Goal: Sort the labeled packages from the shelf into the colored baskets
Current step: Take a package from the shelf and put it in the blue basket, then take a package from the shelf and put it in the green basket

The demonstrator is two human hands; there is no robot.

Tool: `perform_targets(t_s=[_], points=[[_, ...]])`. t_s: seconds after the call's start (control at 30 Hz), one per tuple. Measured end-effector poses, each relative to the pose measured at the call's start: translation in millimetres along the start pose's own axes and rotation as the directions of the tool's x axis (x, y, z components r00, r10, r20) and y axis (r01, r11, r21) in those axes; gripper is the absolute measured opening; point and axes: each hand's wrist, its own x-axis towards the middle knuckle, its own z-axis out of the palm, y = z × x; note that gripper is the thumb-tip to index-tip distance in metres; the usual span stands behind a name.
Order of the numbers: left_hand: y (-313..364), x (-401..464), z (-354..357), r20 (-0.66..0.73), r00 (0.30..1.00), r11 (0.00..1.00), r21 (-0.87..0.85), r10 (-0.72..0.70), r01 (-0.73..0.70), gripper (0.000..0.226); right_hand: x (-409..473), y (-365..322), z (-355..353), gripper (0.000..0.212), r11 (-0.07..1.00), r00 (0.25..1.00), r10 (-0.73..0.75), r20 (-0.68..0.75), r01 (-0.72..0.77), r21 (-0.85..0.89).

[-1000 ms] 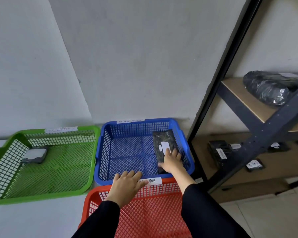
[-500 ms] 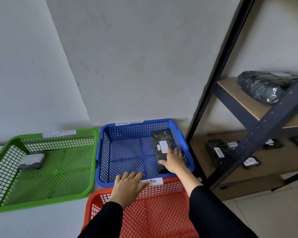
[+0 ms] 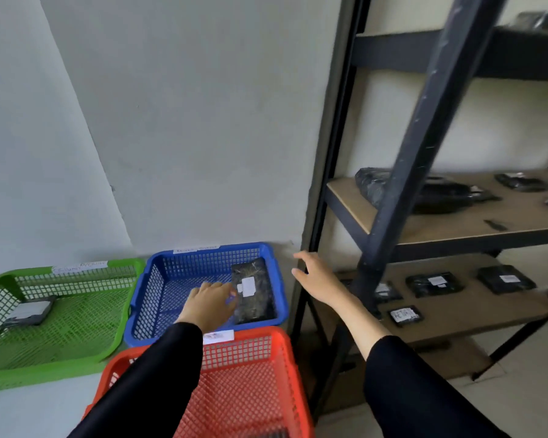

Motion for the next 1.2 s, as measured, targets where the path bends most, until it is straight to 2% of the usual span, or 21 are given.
perform_targets(t_s=[0.13, 0.27, 0.5, 0.73, 0.93, 1.1, 1.2], points=[[75.2, -8.3, -30.4, -0.206, 0.978, 0.998, -0.053, 0.026, -0.038, 0.027, -42.5, 20.2, -74.6, 0.036, 0.995, 0.994, -0.096, -0.060, 0.097, 0.011], [162.1, -24.3, -53.3, -0.341, 0.933, 0.989, -0.047, 0.113, -0.137, 0.027, -93.1, 52.7, -151.4, 0.032, 0.987, 0.976, -0.158, -0.148, 0.161, 0.004], [301.5, -42.9, -90.6, -0.496, 0.822, 0.940, -0.032, 0.279, -0.339, 0.024, -163.3, 110.6, -268.4, 0.032, 0.987, 0.942, -0.157, -0.295, 0.137, -0.089], [406.3, -27.3, -155.1, -0.628, 0.651, 0.859, 0.054, 0.426, -0.509, 0.023, -183.3, 135.7, -371.4, 0.033, 0.978, 0.865, -0.196, -0.461, 0.136, -0.160], [479.6, 24.7, -200.8, -0.743, 0.483, 0.809, 0.131, 0.463, -0.573, 0.025, -148.1, 150.7, -451.5, 0.032, 0.947, 0.798, -0.311, -0.516, 0.214, -0.239], [525.1, 77.6, -223.2, -0.742, 0.494, 0.845, 0.182, 0.454, -0.503, 0.034, -103.2, 173.4, -509.1, 0.033, 0.929, 0.761, -0.360, -0.540, 0.235, -0.287], [546.8, 103.2, -231.2, -0.713, 0.546, 0.881, 0.225, 0.440, -0.415, 0.037, -80.7, 193.7, -539.8, 0.032, 0.938, 0.754, -0.334, -0.565, 0.210, -0.274]])
